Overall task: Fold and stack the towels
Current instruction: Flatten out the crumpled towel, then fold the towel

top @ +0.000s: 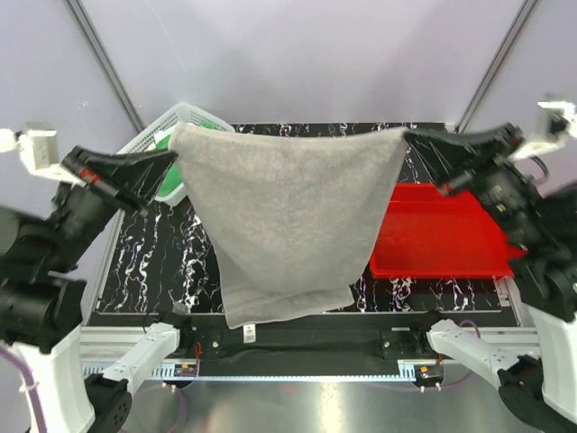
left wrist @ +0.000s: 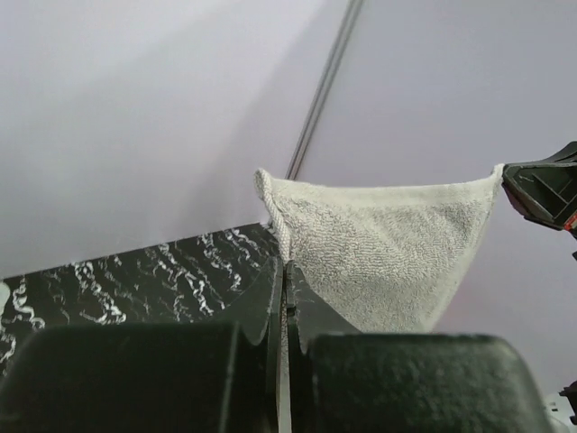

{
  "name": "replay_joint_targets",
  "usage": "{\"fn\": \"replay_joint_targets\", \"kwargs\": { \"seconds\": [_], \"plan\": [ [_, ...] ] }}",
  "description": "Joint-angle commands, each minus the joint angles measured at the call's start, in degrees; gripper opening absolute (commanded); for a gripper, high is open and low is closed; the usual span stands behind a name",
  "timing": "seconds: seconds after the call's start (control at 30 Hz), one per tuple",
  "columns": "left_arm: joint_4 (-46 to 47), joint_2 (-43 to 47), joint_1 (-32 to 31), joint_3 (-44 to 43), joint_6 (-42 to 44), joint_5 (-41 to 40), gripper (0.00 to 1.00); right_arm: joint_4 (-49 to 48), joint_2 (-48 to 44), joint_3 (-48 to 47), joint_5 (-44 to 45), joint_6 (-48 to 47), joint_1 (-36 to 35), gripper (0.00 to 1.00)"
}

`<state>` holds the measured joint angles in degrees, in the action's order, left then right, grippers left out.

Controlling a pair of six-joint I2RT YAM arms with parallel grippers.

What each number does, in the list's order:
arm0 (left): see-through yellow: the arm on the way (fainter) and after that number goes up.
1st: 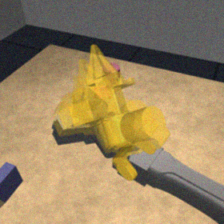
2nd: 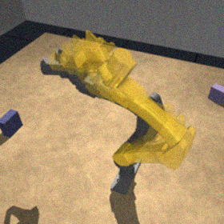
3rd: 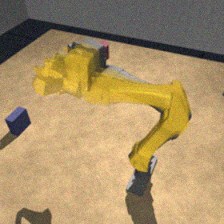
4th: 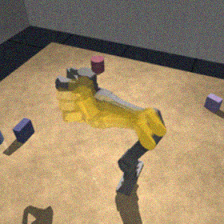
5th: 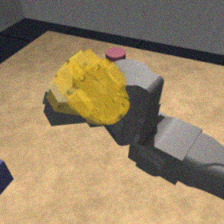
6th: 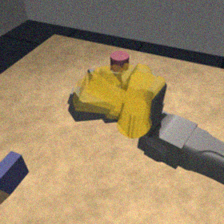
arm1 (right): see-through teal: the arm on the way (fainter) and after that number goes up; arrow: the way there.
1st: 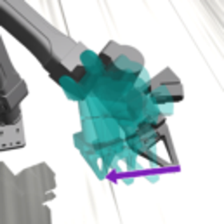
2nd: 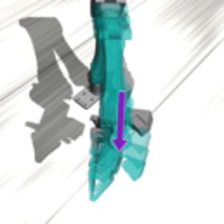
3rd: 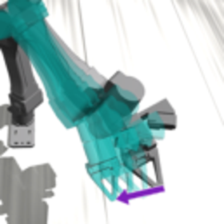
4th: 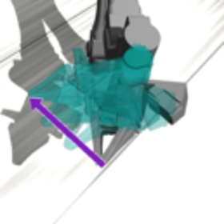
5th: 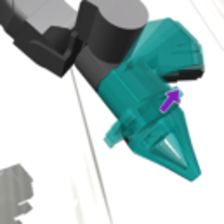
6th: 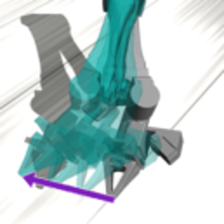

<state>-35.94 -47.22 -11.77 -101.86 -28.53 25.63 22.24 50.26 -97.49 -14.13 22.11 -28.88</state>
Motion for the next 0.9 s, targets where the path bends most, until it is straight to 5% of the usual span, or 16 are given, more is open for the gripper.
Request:
{"fn": "replay_joint_targets", "kwargs": {
  "seconds": [0.0,0.13,0.33,0.63,0.87],
  "plan": [
    [2.4,-5.1,0.0,3.2,0.5,-5.7,0.0,1.4,8.0,-1.1,10.3,-5.6,-0.3,0.0],
    [10.2,-9.2,0.0,11.5,2.9,-11.7,0.0,1.1,15.3,-1.3,23.6,-13.0,-0.2,0.0],
    [24.6,-23.0,0.1,14.3,3.8,-12.4,0.0,-9.3,29.6,-1.4,23.6,-21.7,3.6,0.0],
    [30.8,-54.8,0.1,-9.7,6.4,-12.4,0.0,-15.6,52.8,-17.5,14.2,-25.4,13.6,0.0],
    [33.5,-65.4,0.0,-18.9,8.1,-14.5,0.0,-24.8,60.5,-19.2,9.3,-30.9,15.3,0.0]
  ]
}}
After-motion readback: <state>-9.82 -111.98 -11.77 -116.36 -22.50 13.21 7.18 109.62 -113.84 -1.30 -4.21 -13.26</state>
